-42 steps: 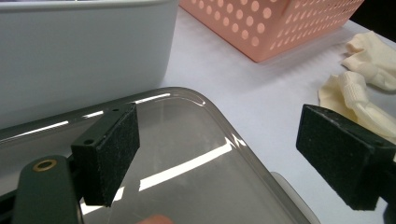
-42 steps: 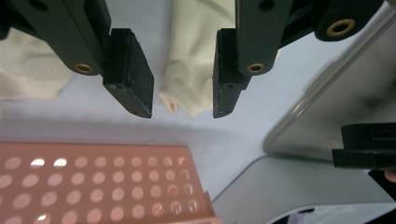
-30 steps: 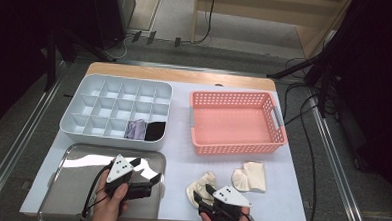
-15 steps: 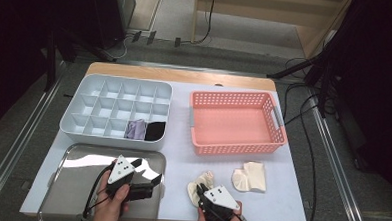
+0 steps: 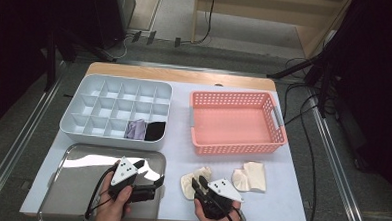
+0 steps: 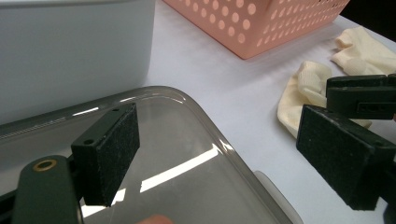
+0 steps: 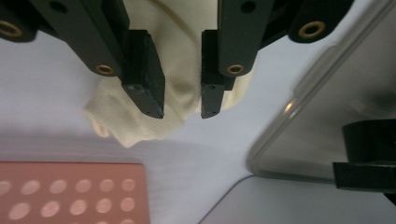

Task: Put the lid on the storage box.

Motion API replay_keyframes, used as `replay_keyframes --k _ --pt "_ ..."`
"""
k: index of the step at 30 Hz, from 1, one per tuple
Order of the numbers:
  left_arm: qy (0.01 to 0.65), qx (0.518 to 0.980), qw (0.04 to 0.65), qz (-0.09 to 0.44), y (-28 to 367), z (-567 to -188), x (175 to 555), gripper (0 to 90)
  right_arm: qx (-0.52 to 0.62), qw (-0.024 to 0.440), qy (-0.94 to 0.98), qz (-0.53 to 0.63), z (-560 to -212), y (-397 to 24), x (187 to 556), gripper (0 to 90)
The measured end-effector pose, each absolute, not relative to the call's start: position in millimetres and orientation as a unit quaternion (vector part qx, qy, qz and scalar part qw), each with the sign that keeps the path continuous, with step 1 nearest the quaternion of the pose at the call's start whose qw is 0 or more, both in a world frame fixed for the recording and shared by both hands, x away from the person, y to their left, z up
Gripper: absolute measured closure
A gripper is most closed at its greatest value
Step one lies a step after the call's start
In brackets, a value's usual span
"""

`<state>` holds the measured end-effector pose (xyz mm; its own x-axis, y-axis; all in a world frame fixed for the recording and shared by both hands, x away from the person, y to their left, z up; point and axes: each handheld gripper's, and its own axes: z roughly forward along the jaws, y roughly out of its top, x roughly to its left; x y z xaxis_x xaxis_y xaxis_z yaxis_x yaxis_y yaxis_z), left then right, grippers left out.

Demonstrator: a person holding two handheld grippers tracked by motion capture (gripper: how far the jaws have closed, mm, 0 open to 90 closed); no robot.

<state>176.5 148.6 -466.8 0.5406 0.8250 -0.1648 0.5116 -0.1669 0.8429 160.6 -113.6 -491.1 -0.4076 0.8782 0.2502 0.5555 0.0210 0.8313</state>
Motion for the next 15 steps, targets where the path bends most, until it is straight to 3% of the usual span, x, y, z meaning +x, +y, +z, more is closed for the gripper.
replay_keyframes --k 4,15 --pt "0.448 0.746 0.463 0.169 148.2 -466.1 175.8 14.0 0.519 0.172 0.696 0.464 -492.5 -123.7 161.2 89.1" --pt "0.449 0.744 0.466 0.166 148.2 -465.0 175.8 14.0 0.539 0.193 0.664 0.481 -482.7 -152.6 154.9 87.8"
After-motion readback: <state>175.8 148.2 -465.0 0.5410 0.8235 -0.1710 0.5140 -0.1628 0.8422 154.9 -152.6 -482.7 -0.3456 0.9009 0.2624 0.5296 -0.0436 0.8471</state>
